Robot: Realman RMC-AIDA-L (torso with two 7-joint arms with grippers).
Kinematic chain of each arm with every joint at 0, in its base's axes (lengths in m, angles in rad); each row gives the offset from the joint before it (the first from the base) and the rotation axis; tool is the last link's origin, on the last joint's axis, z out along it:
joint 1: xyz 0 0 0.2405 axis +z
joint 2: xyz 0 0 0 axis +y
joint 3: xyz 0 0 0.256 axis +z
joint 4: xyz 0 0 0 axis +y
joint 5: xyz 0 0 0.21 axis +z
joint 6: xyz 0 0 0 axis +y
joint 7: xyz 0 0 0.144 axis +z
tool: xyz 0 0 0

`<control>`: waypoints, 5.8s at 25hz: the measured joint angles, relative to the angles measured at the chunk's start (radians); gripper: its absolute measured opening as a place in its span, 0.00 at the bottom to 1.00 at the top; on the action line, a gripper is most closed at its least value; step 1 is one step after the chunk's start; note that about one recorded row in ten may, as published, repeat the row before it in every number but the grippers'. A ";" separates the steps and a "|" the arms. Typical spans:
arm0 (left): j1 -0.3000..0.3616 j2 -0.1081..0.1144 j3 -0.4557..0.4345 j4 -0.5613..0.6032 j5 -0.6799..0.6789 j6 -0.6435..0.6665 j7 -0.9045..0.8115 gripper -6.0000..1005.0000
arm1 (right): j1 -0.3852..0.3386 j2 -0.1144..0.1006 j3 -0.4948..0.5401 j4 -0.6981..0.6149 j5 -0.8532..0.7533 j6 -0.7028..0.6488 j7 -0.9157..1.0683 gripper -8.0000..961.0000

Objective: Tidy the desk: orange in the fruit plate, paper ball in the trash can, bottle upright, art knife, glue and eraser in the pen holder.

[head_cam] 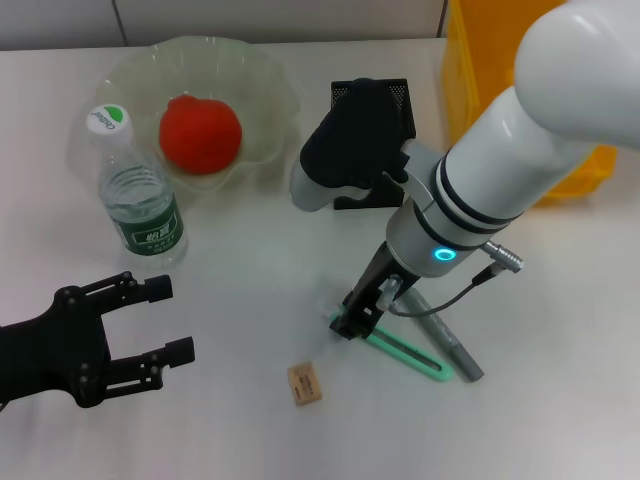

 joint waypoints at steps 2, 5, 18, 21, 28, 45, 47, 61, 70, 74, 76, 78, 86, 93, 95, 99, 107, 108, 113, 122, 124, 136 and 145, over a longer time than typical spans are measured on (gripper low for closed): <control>0.001 0.000 -0.001 0.000 0.000 -0.002 0.000 0.79 | 0.004 0.001 -0.004 0.004 0.000 0.004 0.002 0.35; 0.002 0.000 -0.002 0.000 0.000 -0.003 0.000 0.79 | 0.007 0.001 -0.007 0.004 0.000 0.006 0.003 0.31; 0.003 0.005 -0.002 0.000 0.000 0.000 -0.001 0.79 | -0.108 -0.007 0.242 -0.195 0.049 -0.062 -0.068 0.19; 0.004 0.006 -0.002 0.000 -0.001 0.001 -0.001 0.79 | -0.205 -0.009 0.458 -0.254 0.220 -0.070 -0.181 0.19; 0.003 0.001 -0.004 0.000 -0.003 -0.005 0.000 0.80 | -0.286 -0.012 0.831 0.098 0.860 -0.070 -0.800 0.20; -0.018 -0.003 -0.004 0.000 -0.002 -0.022 -0.004 0.80 | -0.150 -0.004 0.867 0.670 1.232 0.067 -1.574 0.22; -0.018 -0.003 -0.004 0.000 -0.003 -0.023 -0.002 0.80 | -0.156 -0.005 0.847 0.658 1.232 0.063 -1.551 0.31; -0.020 0.005 0.005 0.000 0.000 -0.012 -0.020 0.80 | -0.268 -0.043 0.780 -0.133 0.491 -0.331 -0.825 0.64; -0.017 0.005 0.006 0.000 0.000 -0.005 -0.024 0.80 | -0.091 -0.009 0.439 -0.374 0.054 -0.613 -0.577 0.64; -0.015 0.004 0.005 0.000 0.000 -0.001 -0.024 0.80 | -0.038 -0.003 0.256 -0.311 0.052 -0.517 -0.540 0.64; -0.015 0.004 0.005 0.000 0.000 -0.001 -0.024 0.80 | -0.025 -0.002 0.193 -0.283 0.066 -0.457 -0.524 0.64; -0.013 0.003 0.006 0.000 0.000 -0.001 -0.021 0.80 | -0.017 -0.001 0.140 -0.258 0.087 -0.399 -0.519 0.64; -0.009 0.003 0.006 0.000 0.000 -0.003 -0.013 0.80 | 0.011 0.001 -0.023 -0.197 0.104 -0.247 -0.457 0.63; -0.003 0.002 0.005 0.000 0.000 -0.004 -0.010 0.80 | 0.004 0.001 -0.144 -0.174 0.100 -0.089 -0.434 0.63; -0.001 0.002 0.005 0.000 0.000 -0.003 -0.009 0.80 | 0.005 0.001 -0.164 -0.168 0.098 -0.058 -0.434 0.63; 0.005 0.001 0.005 0.000 0.000 -0.002 -0.009 0.80 | 0.005 0.001 -0.189 -0.144 0.093 -0.010 -0.433 0.61; 0.008 0.000 0.006 0.000 0.000 -0.001 -0.010 0.80 | 0.011 0.001 -0.211 -0.120 0.097 0.015 -0.437 0.58; 0.008 0.000 0.006 0.000 0.000 -0.001 -0.010 0.80 | 0.011 0.001 -0.211 -0.120 0.097 0.015 -0.437 0.58; 0.008 0.000 0.005 0.000 0.000 -0.001 -0.011 0.80 | 0.005 0.001 -0.212 -0.129 0.098 0.013 -0.439 0.53; 0.021 0.004 0.000 0.000 0.000 0.003 -0.009 0.80 | -0.143 -0.004 0.211 -0.393 0.042 -0.129 -0.436 0.43; 0.022 0.005 0.000 0.000 0.000 0.004 -0.010 0.80 | -0.162 -0.004 0.277 -0.409 0.038 -0.106 -0.436 0.44; 0.021 0.006 -0.001 0.000 -0.003 0.029 -0.015 0.80 | -0.215 -0.006 0.421 -0.286 0.028 0.319 -0.441 0.48; 0.011 0.008 -0.004 0.008 -0.006 0.045 -0.017 0.80 | -0.229 -0.005 0.438 -0.341 0.026 0.232 -0.436 0.58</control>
